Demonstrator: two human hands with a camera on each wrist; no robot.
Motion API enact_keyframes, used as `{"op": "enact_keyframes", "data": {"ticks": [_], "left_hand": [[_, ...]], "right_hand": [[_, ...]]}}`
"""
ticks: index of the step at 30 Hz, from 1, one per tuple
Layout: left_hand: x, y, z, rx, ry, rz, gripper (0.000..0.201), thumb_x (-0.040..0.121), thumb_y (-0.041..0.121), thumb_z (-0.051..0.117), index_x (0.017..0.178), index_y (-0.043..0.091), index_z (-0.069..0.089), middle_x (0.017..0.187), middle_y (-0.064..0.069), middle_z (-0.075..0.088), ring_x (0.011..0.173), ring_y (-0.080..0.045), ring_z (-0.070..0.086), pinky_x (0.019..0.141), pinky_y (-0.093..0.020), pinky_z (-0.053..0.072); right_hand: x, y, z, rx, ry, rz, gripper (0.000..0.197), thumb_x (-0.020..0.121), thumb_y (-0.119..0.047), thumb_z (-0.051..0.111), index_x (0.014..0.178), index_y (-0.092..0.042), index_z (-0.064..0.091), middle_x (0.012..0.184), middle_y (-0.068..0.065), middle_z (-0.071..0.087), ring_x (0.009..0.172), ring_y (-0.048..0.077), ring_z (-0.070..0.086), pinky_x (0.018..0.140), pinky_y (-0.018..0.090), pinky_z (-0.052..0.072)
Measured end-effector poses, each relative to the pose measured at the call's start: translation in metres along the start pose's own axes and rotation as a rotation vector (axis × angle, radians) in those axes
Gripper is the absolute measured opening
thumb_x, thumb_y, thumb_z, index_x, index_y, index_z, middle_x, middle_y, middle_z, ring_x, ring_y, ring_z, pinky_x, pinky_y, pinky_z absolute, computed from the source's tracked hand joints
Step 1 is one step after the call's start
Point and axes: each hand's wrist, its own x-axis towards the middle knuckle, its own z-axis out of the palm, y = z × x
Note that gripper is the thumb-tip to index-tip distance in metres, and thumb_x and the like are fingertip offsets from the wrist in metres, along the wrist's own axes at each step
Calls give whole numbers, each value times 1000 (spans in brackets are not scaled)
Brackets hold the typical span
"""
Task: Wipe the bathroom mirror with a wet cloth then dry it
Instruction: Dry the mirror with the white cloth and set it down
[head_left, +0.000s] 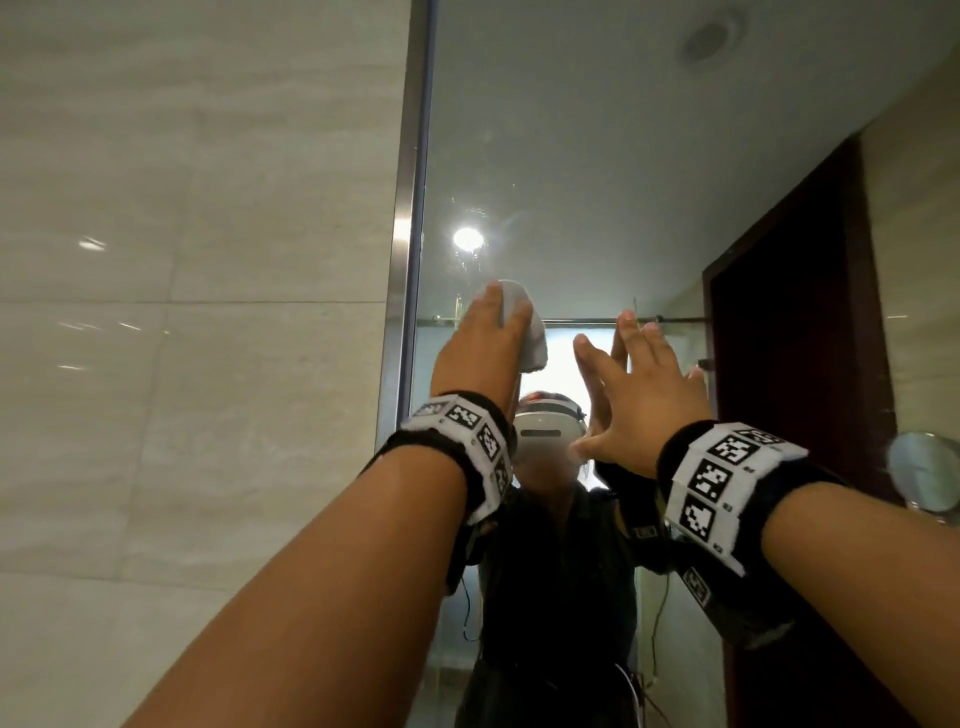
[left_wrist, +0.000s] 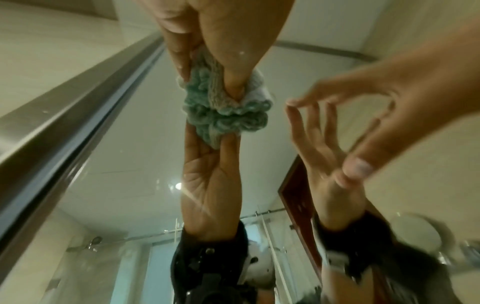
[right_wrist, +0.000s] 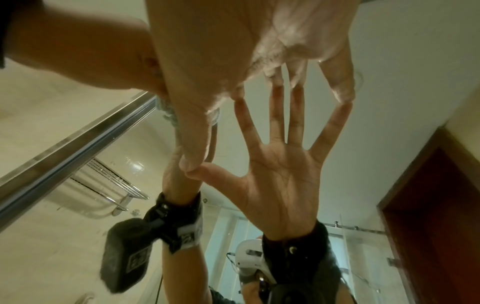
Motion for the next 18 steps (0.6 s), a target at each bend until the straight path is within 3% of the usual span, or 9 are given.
{"op": "enact_keyframes", "data": {"ticks": [2,5,6,8,10,14,16,18], "left_hand": [[-11,4,15,5,-37,51,76,89,13,60,149,23,15,158,-8,-3,139,-27,26,105,-37,37],[-26,4,32,52,-76,128,78,91,14,60,150,24,12,158,-8,-6,143,-26,18,108,-36,34],[-26,3,31,69,-89,132,78,91,15,61,150,25,11,159,-7,-7,144,-26,15,108,-36,33],[-22,-1,26,75,-97,116,78,90,14,61,150,26,13,159,-5,-3,143,-24,17,108,-36,33],[-9,-12,15,13,-51,27,69,90,14,58,147,27,21,158,-5,6,138,-26,30,106,-38,36],[29,-41,-17,-91,36,-167,43,96,16,44,138,24,40,152,-7,28,127,-30,43,104,-35,34],[38,-43,-22,-69,87,-186,38,96,14,46,133,22,45,146,-8,34,122,-29,47,101,-34,36],[33,-35,-16,-59,104,-144,43,93,12,50,135,21,42,148,-8,29,124,-29,45,100,-34,37]], "right_hand": [[1,-2,-3,-27,10,7,116,62,-69,69,145,-40,-7,154,3,-21,143,30,-13,109,60,22],[9,-6,-20,-118,105,-17,100,60,-73,65,139,-37,17,147,10,14,135,34,20,102,55,34],[14,-7,-25,-139,138,-20,98,59,-75,64,138,-39,19,144,10,18,133,33,23,102,56,33],[21,-7,-29,-126,118,-15,107,61,-72,66,142,-42,3,152,10,0,140,36,6,107,61,24],[27,-6,-27,-51,46,-2,117,62,-66,71,144,-42,-9,154,6,-21,142,35,-12,110,62,17],[32,-7,-28,-31,-12,-1,121,61,-62,75,145,-40,-11,153,6,-25,142,35,-16,109,62,21],[33,-7,-28,-27,-22,3,122,62,-60,76,145,-39,-11,153,6,-25,141,36,-16,108,62,23],[33,-7,-27,-18,-3,-1,120,62,-60,76,145,-39,-10,153,6,-24,141,36,-16,108,62,25]]}}
